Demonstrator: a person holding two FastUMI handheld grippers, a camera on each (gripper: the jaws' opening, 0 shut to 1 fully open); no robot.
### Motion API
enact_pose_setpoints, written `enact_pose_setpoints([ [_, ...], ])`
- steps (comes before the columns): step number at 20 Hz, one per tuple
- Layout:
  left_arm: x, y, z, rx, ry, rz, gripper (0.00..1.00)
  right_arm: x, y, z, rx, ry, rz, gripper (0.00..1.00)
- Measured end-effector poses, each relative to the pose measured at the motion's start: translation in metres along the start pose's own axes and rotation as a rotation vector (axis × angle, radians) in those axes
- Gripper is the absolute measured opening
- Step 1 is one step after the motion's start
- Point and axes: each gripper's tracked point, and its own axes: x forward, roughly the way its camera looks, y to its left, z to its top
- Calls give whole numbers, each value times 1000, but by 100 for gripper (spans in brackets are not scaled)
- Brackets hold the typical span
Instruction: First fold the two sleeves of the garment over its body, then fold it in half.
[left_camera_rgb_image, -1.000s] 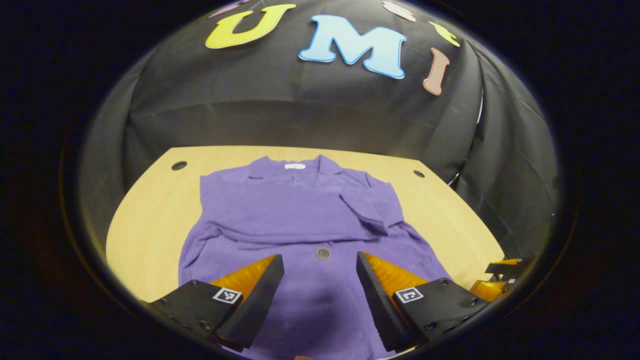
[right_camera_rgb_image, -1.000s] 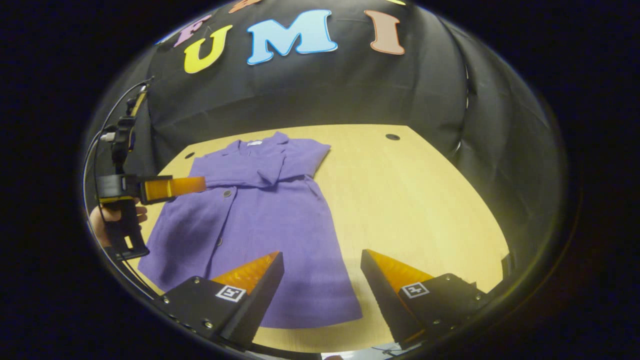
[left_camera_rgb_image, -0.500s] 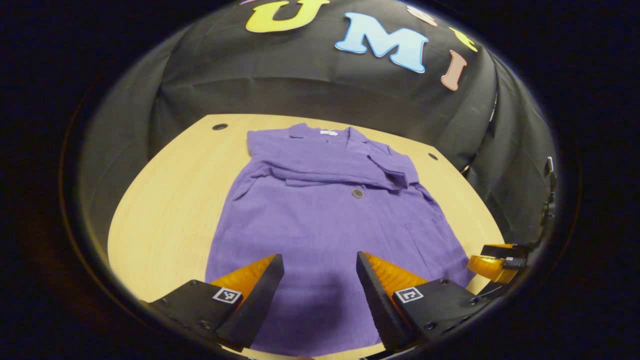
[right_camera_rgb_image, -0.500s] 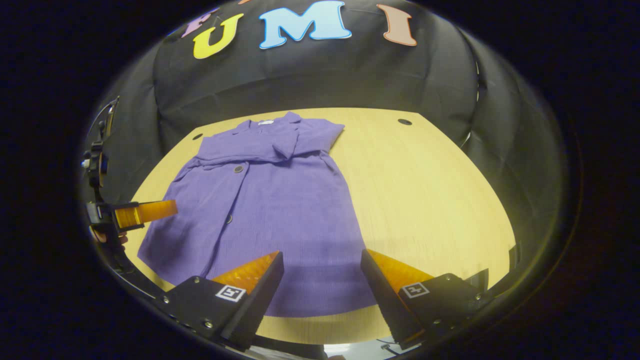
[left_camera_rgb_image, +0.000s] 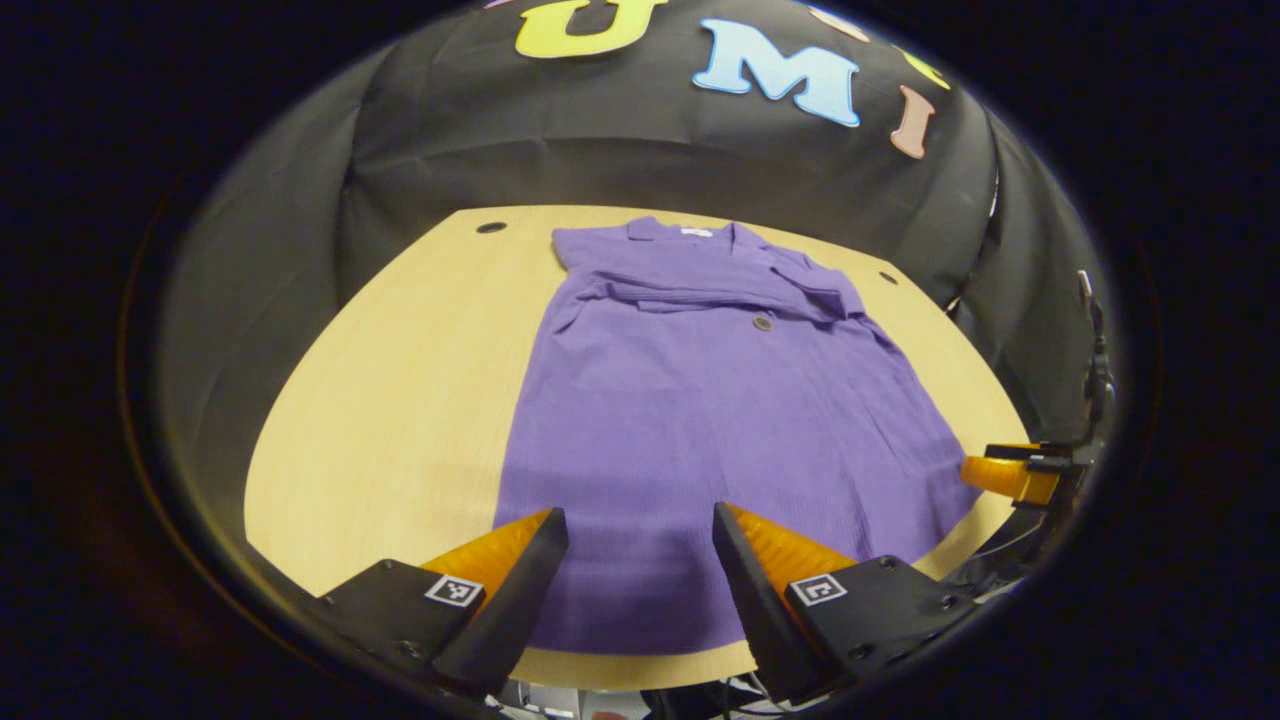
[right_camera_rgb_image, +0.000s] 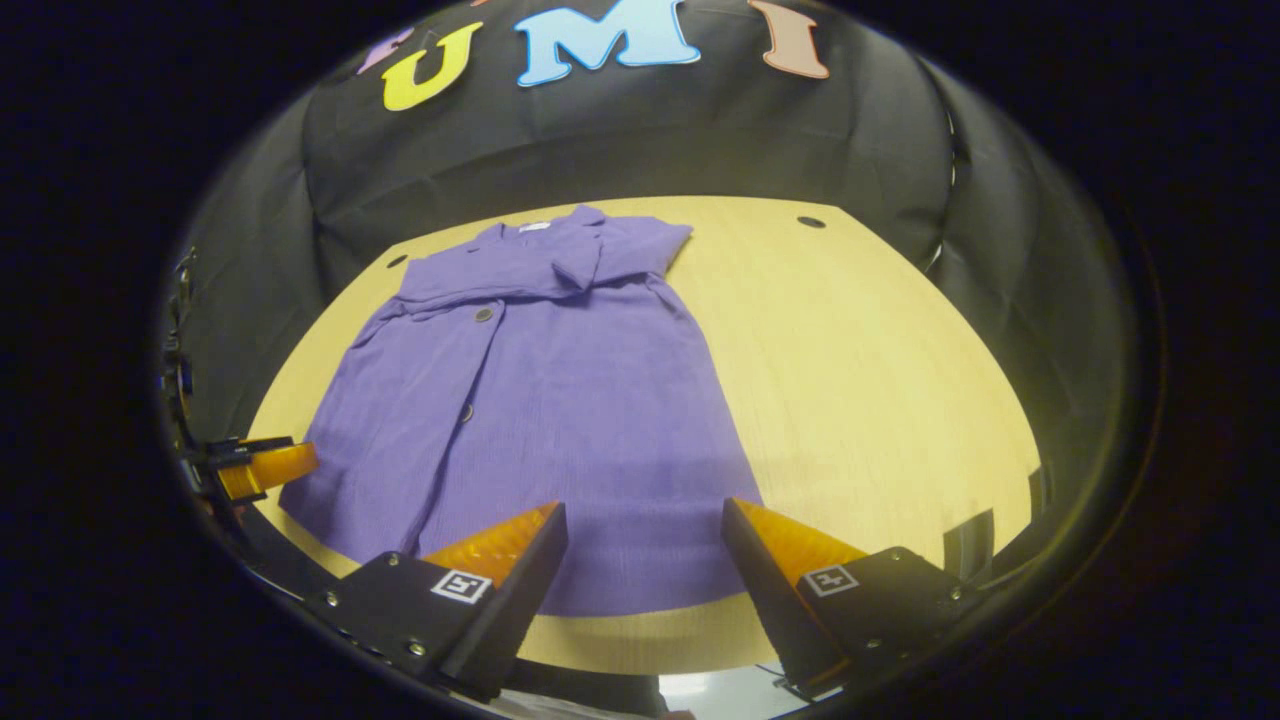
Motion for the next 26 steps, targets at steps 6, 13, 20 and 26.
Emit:
enact_pose_setpoints([
  [6,-23,36,-21,-27,0,46,93,-4,-11,-15,34,11,-38,97],
  [13,-36,53,-52,-5,22,36,93,-2,-26,-22,113,-17,-94,97],
  [20,-33,41,-70,6,37,16,96,2,-17,-34,107,11,-97,97],
  [26,-30,32,-69,28,39,7,93,11,-34,-37,63,32,-151,94],
])
